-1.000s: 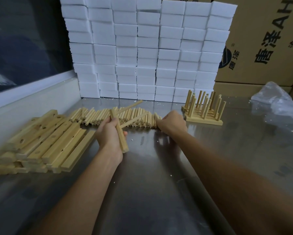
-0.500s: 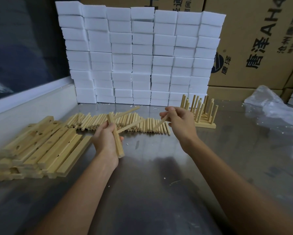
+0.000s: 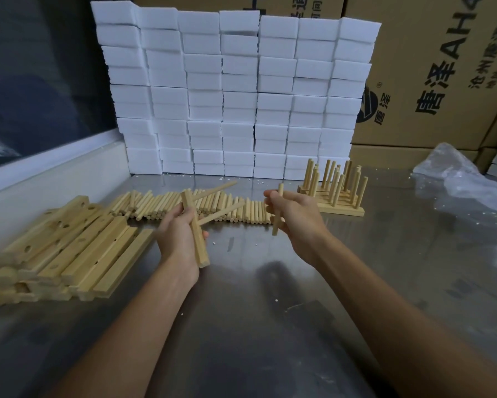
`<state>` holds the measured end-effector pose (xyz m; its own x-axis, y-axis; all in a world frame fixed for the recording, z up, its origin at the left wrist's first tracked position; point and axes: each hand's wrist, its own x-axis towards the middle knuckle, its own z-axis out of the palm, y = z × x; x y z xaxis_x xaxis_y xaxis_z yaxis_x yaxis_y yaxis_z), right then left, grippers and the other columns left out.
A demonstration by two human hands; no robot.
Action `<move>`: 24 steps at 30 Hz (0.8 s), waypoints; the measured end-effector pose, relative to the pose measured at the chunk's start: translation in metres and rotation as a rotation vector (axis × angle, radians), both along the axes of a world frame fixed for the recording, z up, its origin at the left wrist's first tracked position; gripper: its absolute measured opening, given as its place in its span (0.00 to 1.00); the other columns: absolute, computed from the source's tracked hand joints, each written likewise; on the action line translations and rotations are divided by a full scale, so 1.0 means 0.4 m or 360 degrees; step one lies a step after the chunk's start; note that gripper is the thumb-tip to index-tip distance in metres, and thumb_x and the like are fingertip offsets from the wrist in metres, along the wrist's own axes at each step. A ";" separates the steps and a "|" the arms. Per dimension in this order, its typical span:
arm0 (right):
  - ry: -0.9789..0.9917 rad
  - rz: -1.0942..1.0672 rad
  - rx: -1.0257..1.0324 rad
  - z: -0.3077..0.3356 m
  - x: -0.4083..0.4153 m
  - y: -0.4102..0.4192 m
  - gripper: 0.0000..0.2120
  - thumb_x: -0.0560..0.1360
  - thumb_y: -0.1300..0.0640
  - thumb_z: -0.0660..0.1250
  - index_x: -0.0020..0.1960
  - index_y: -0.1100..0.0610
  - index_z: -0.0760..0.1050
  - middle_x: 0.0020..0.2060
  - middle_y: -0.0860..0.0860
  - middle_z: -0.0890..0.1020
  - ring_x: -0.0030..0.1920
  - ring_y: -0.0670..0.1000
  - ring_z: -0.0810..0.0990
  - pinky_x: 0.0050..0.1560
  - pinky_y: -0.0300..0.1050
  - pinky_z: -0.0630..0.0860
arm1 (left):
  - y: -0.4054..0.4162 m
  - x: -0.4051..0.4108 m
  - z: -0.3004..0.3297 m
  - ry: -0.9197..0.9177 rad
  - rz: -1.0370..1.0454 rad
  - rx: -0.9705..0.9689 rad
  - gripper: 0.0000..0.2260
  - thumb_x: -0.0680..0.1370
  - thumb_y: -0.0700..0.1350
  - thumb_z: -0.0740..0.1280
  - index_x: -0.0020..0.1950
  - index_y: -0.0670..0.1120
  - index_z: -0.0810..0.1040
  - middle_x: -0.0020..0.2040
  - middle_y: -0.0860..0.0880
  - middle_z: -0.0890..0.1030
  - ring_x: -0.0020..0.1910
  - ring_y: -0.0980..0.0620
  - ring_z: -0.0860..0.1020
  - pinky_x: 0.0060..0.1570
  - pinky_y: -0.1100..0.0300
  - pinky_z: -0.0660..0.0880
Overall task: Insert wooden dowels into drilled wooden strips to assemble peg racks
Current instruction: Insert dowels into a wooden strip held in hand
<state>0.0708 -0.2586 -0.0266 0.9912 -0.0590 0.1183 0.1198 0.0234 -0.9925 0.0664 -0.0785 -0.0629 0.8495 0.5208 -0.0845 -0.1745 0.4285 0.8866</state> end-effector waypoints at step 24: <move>-0.0135 0.0312 -0.0548 -0.005 -0.033 0.057 0.15 0.80 0.66 0.58 0.60 0.51 0.75 0.46 0.54 0.82 0.31 0.46 0.80 0.31 0.39 0.72 | 0.005 0.006 0.009 0.0035 -0.0054 -0.0156 0.10 0.80 0.42 0.65 0.59 0.49 0.81 0.41 0.45 0.80 0.25 0.53 0.74 0.25 0.62 0.73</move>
